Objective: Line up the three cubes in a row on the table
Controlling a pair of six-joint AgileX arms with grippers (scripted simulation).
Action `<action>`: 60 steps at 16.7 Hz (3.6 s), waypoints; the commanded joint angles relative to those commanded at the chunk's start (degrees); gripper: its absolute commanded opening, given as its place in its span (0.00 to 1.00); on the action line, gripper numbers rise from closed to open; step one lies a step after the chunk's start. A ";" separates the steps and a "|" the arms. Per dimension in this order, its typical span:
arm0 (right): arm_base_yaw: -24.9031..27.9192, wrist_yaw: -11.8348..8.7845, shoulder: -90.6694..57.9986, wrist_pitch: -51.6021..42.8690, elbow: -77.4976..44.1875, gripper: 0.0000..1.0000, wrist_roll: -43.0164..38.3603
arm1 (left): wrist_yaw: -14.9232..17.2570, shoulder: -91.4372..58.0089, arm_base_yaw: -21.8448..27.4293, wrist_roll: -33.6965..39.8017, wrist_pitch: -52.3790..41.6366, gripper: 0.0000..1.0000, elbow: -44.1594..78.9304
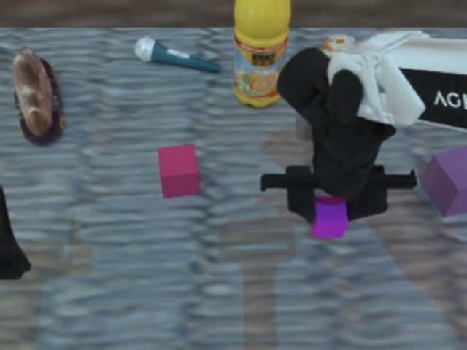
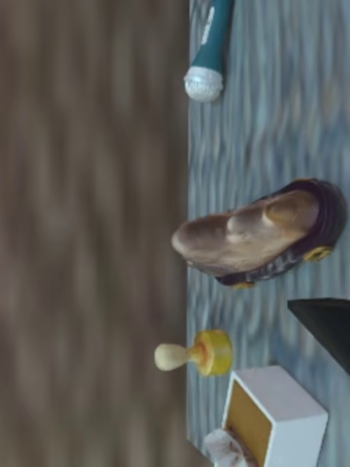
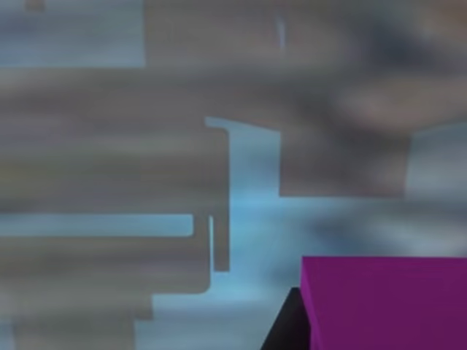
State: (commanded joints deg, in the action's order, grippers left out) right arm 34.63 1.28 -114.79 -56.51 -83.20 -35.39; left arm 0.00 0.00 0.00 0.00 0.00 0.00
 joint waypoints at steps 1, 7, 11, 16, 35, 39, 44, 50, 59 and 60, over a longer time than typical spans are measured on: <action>0.10 0.01 -0.63 2.17 1.49 0.00 0.00 | 0.00 0.00 0.00 0.00 0.00 1.00 0.00; 0.36 0.06 -1.97 6.16 4.42 0.00 -0.03 | 0.00 0.00 0.00 0.00 0.00 1.00 0.00; 0.36 0.06 -1.97 6.16 4.42 0.23 -0.03 | 0.00 0.00 0.00 0.00 0.00 1.00 0.00; 0.36 0.06 -1.97 6.16 4.42 0.60 -0.03 | 0.00 0.00 0.00 0.00 0.00 1.00 0.00; 0.53 0.06 0.15 -0.75 -0.27 1.00 -0.28 | 0.00 0.00 0.00 0.00 0.00 1.00 0.00; 0.94 0.03 2.76 -7.94 -4.83 1.00 -0.13 | 0.00 0.00 0.00 0.00 0.00 1.00 0.00; 0.65 0.03 2.78 -8.10 -4.93 1.00 -0.10 | 0.00 0.00 0.00 0.00 0.00 1.00 0.00; 1.47 -0.38 14.47 -0.72 5.12 1.00 4.22 | -0.03 -12.31 2.88 3.94 -8.12 1.00 12.46; -5.53 -1.60 59.47 22.13 41.88 1.00 17.63 | 0.49 -65.56 12.98 17.00 -38.61 1.00 58.54; -7.35 -1.72 65.18 25.11 46.82 1.00 19.45 | 0.55 -72.56 14.16 18.60 -42.38 1.00 64.03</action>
State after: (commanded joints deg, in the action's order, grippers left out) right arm 27.28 -0.44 -49.60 -31.40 -36.38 -15.94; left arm 0.55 -72.56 14.16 18.60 -42.38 64.03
